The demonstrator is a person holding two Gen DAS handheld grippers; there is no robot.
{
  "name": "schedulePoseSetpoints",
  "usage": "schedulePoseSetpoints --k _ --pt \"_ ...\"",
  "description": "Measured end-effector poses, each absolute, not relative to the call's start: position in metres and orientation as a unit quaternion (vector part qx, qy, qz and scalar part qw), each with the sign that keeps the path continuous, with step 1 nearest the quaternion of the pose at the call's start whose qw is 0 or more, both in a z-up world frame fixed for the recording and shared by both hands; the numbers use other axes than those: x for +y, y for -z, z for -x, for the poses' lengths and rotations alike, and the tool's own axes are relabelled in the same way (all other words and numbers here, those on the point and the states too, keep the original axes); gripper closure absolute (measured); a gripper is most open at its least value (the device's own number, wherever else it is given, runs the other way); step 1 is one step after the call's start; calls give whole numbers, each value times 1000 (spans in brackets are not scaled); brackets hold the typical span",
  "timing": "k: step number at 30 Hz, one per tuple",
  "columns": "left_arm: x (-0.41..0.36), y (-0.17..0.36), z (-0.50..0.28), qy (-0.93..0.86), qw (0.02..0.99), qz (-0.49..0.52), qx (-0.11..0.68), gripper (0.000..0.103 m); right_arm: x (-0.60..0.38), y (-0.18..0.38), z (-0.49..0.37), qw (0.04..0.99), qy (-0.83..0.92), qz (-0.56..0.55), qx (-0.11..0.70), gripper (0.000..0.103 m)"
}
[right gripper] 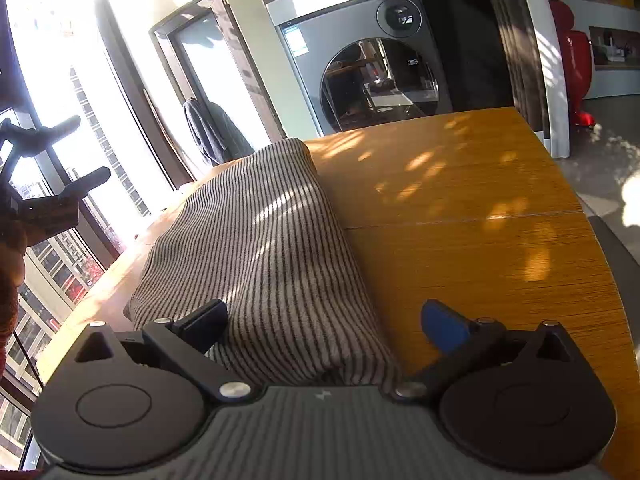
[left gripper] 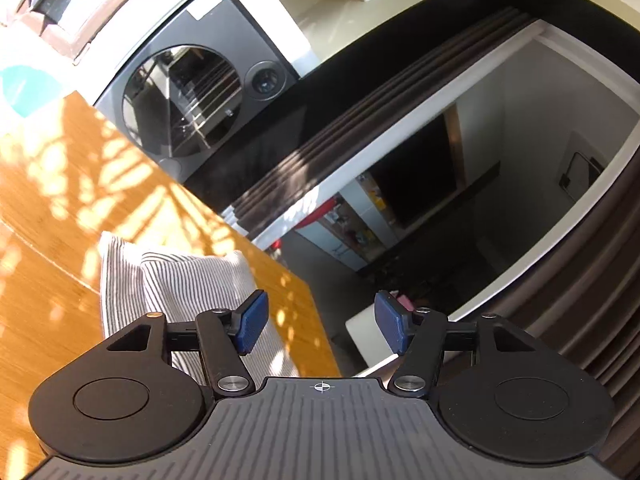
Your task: Fold clothes
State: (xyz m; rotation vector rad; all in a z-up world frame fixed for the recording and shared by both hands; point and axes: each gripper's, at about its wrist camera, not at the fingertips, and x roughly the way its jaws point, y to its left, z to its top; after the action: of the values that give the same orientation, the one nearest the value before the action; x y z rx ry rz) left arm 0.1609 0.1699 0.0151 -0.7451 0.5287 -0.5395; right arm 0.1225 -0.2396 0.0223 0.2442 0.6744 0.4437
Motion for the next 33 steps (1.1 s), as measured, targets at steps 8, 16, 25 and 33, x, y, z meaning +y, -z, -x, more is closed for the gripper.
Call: schedulePoseSetpoints --k 8,16,25,33 --pt "122 27 -157 243 874 214 361 43 -239 -25 -124 911 -217 -110 332 0" --pt "111 34 -153 242 882 150 376 49 -245 -25 -131 911 -214 -139 325 0" --pt "105 30 -197 198 904 102 365 47 -211 -69 -118 906 -276 -4 320 0" --pt "95 3 -162 196 920 50 335 37 -157 -27 -91 884 -289 164 330 0"
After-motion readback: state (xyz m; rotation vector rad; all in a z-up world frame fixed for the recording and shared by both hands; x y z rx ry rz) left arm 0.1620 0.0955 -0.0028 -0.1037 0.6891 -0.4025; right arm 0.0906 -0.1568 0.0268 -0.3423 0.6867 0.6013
